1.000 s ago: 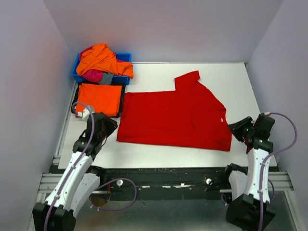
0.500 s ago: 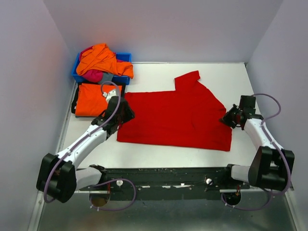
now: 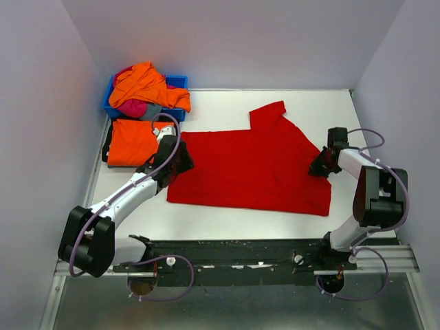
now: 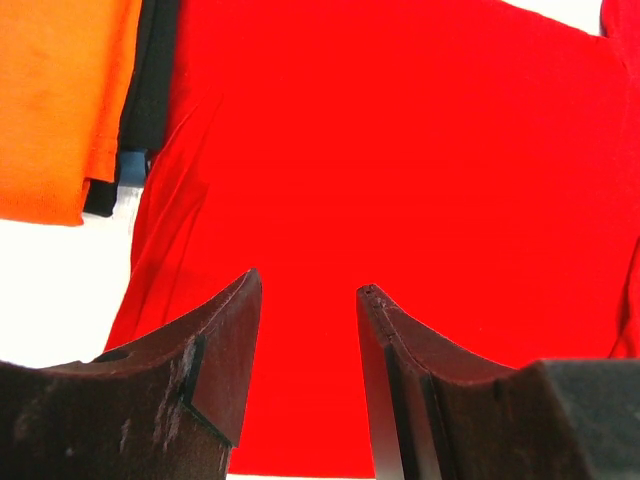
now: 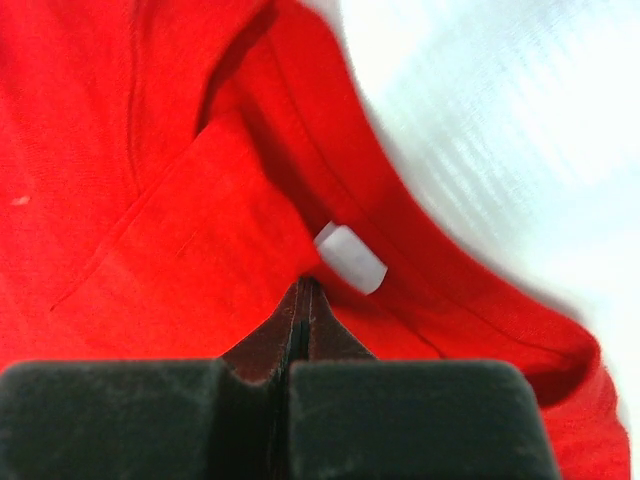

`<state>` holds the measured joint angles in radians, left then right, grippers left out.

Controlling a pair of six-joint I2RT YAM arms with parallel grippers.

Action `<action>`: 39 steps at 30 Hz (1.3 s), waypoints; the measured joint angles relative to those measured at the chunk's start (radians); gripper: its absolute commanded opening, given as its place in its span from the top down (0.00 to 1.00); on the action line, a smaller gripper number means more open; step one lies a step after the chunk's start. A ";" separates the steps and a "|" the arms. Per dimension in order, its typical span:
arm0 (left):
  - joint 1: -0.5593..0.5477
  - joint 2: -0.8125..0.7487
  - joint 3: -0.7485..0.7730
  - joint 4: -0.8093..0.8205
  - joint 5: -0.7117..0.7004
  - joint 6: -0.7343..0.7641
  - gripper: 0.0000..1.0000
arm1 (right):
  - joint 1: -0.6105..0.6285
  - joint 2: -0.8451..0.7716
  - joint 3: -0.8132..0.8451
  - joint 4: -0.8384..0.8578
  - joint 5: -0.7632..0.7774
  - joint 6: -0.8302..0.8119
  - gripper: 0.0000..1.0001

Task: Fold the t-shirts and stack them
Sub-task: Grap the side of the flattened tshirt furthest away from the robot with both arms

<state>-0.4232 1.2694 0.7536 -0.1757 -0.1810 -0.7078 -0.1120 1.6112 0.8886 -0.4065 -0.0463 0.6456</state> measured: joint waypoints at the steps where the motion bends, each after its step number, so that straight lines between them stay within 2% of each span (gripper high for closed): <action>1: 0.000 0.000 0.000 0.002 0.000 0.004 0.44 | 0.001 0.018 0.013 -0.008 0.015 0.005 0.99; 12: 0.000 0.044 0.000 0.040 0.012 0.016 0.43 | -0.005 0.092 0.124 -0.133 0.198 0.044 0.99; 18: 0.000 0.119 0.046 0.039 0.021 0.016 0.43 | -0.073 0.071 0.117 -0.169 0.261 0.046 0.99; 20: 0.000 0.174 0.097 0.035 0.024 0.016 0.44 | -0.092 0.045 0.106 -0.172 0.270 0.043 0.99; 23: 0.000 0.267 0.203 0.026 0.025 0.019 0.44 | -0.107 -0.012 0.103 -0.163 0.259 0.020 0.93; 30: -0.011 0.459 0.467 -0.042 0.007 0.059 0.44 | -0.096 -0.160 0.103 -0.081 0.169 -0.046 0.84; 32: -0.011 0.509 0.537 -0.068 -0.005 0.073 0.44 | -0.086 -0.167 0.103 -0.058 0.143 -0.053 0.81; 39: -0.011 0.744 0.800 -0.196 -0.106 0.133 0.44 | -0.036 -0.141 0.127 0.002 0.043 -0.064 0.80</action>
<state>-0.4343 2.0136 1.5532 -0.3717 -0.2867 -0.5751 -0.1478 1.4704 1.0161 -0.4046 -0.0029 0.5819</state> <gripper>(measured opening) 0.558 0.194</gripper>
